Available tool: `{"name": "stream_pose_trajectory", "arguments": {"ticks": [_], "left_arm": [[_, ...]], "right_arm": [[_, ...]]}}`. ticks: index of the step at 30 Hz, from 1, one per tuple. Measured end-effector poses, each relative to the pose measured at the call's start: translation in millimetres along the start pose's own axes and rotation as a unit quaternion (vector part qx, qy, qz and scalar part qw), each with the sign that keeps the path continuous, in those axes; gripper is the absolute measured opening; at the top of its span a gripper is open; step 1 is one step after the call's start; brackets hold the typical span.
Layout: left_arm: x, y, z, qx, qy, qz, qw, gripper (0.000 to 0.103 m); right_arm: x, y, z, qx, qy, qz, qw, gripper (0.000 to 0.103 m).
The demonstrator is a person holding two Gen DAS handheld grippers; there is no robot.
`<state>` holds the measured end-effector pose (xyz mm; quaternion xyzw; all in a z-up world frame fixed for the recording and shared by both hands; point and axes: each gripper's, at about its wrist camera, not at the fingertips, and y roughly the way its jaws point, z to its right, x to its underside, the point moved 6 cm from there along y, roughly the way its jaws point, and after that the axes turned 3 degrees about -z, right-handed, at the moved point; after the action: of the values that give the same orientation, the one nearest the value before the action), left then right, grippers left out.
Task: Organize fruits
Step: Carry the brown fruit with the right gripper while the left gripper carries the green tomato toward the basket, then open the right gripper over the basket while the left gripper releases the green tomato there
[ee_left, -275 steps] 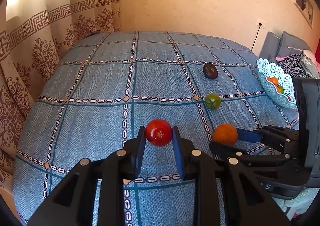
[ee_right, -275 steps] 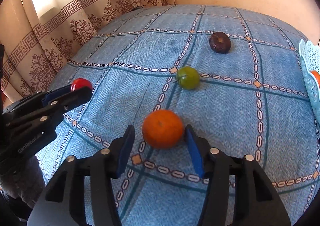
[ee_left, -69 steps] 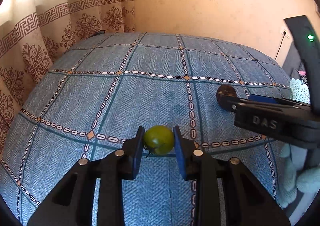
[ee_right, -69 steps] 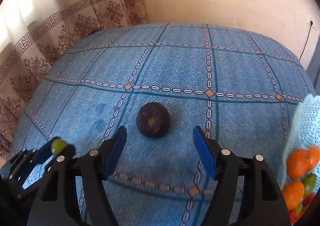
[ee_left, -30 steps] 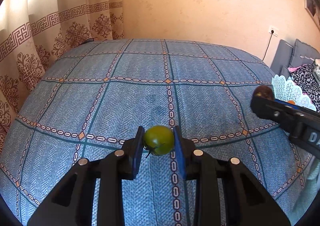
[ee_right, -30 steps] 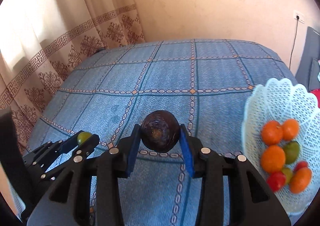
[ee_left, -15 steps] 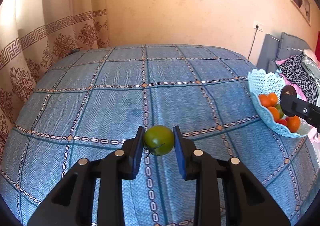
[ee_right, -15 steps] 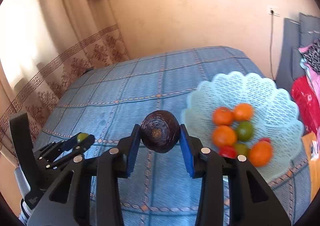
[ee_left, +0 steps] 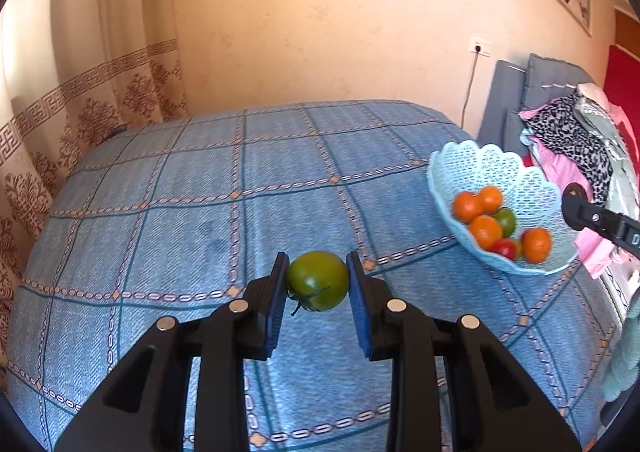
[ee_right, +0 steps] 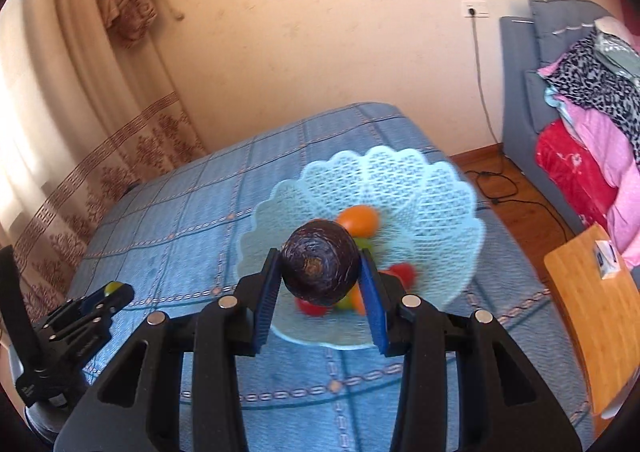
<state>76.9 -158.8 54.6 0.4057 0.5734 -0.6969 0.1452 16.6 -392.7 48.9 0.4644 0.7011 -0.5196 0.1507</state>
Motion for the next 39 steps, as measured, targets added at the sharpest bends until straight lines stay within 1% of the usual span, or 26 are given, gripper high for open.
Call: {"name": "stream_pose_trajectory", "arguments": {"ticks": [5,9,12,21,22,23,25,30,33,39], "left_arm": [[-9,-5,21,0.013,0.016,0.005,0.9998,0.030],[-14,-6,35,0.021,0.026,0.007,0.9994,0.030],[-14,-5,45,0.023,0.034,0.006,0.9992,0.030],[-15,0,59,0.022,0.046,0.002,0.9987,0.030],[-16,1,60,0.022,0.047,0.002,0.9986,0.030],[-17,1,61,0.022,0.048,0.001,0.9986,0.030],[-19,3,64,0.023,0.050,0.001,0.9985,0.030],[-24,8,72,0.034,0.057,0.002,0.9978,0.030],[-27,14,83,0.051,0.063,-0.003,0.9967,0.030],[-36,27,109,0.075,0.087,0.002,0.9934,0.030]], "right_arm": [[2,-3,15,0.014,0.003,0.004,1.000,0.040],[9,2,22,0.013,0.010,-0.005,1.000,0.040],[14,6,22,0.009,0.008,-0.011,1.000,0.040],[19,23,14,-0.006,-0.002,-0.026,1.000,0.040],[19,25,14,-0.010,0.000,-0.029,1.000,0.043],[19,25,14,-0.015,0.003,-0.031,0.999,0.054],[16,22,16,-0.017,0.008,-0.021,1.000,0.069],[12,7,25,0.000,0.008,0.007,1.000,0.069],[10,-1,34,0.007,0.017,0.021,1.000,0.069],[9,-11,46,0.011,0.030,0.035,0.999,0.069]]}}
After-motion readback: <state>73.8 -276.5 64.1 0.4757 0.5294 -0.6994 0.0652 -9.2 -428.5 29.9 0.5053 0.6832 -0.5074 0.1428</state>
